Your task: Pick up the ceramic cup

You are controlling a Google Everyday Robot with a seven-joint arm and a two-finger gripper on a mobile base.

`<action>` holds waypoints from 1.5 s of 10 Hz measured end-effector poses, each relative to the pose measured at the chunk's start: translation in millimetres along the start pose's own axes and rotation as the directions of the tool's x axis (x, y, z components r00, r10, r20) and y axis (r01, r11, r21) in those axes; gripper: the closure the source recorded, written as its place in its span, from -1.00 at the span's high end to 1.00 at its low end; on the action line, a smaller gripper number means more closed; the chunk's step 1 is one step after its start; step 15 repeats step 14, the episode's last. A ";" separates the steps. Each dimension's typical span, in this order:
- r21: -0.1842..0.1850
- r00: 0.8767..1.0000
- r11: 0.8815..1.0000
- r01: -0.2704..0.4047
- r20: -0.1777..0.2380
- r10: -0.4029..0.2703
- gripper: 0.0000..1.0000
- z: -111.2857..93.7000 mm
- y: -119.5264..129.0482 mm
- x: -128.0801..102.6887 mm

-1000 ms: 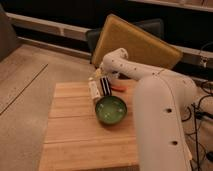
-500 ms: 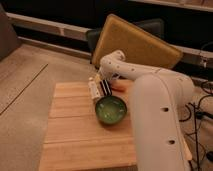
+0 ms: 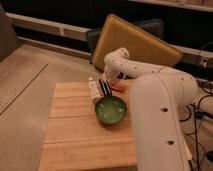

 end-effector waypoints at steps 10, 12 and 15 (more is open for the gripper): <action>0.161 0.985 0.981 0.110 -0.152 -0.086 -1.00 -33.7 -31.2 -6.7; 0.170 0.959 0.956 0.239 -0.197 -0.205 -1.00 -66.1 10.2 -38.6; 0.179 0.943 0.938 0.297 -0.211 -0.258 -1.00 -87.7 36.9 -57.6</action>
